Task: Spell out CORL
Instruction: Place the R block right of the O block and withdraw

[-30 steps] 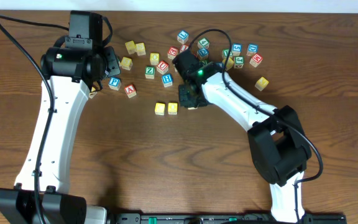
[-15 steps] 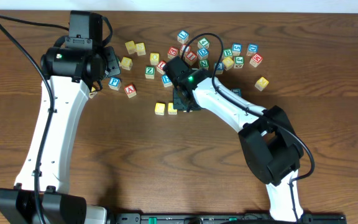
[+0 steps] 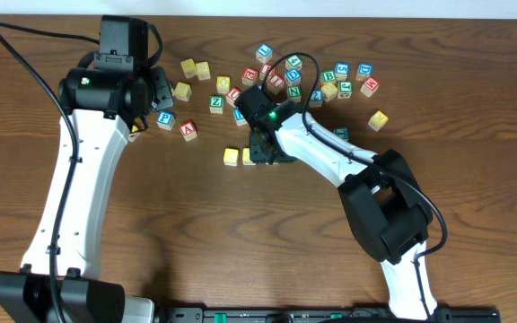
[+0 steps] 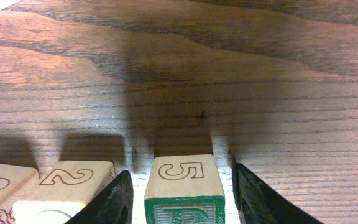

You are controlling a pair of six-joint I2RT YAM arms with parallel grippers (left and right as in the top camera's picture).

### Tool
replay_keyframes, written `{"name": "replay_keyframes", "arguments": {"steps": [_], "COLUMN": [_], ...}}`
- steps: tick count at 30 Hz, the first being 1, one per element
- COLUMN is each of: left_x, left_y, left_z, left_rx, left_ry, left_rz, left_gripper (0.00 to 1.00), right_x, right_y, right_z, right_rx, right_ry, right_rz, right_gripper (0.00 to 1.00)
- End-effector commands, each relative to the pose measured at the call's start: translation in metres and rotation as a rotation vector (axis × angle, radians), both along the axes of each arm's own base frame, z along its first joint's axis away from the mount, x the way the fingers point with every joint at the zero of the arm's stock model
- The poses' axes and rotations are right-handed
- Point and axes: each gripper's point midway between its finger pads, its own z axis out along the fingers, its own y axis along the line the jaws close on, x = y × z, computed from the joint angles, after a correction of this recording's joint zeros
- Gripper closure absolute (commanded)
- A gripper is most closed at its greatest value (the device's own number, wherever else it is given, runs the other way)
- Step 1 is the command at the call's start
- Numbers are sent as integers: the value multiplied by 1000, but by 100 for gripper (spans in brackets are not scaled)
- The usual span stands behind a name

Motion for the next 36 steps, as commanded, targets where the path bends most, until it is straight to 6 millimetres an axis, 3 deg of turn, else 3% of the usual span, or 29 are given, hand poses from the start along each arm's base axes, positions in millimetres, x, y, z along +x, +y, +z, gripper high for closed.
{"name": "replay_keyframes", "arguments": {"steps": [1,4,8,11,15,22,28,32,35,36], "left_x": [-2,-2,-1,-1,-1,1,1,1,1,1], "left_y": [0,0,0,0,0,0,0,0,0,0], "left_z": [1,1,2,2,2,3,3,3,3,3], "left_rx": [-2,-2,-2,-2,-3,-3,-3,-4,-4,-4], "left_ry": [-2,-3,-6,-6,-7,-15,-16,-17,-17,-17], "left_rz": [-6,-6,-6,-6,-6,-6,-6,-6,-6,-6], "left_gripper": [55,55,55,55,55,55,55,55,54,43], "right_x": [9,36,64,91,108,130,151,156,156,156], "right_y": [-2,-13,-29,-53,-83,-117,-142,-159,-161,-161], "right_z": [7,44,80,103,105,104,110,110,110,110], "right_rx": [6,41,67,78,57,71,57,57,78,78], "right_ry": [-10,-74,-136,-194,-213,-244,-309,-314,-310,-311], "right_rz": [-16,-30,-47,-64,-44,54,62,43,41,41], "right_gripper": [51,49,44,42,40,34,33,33,33,32]}}
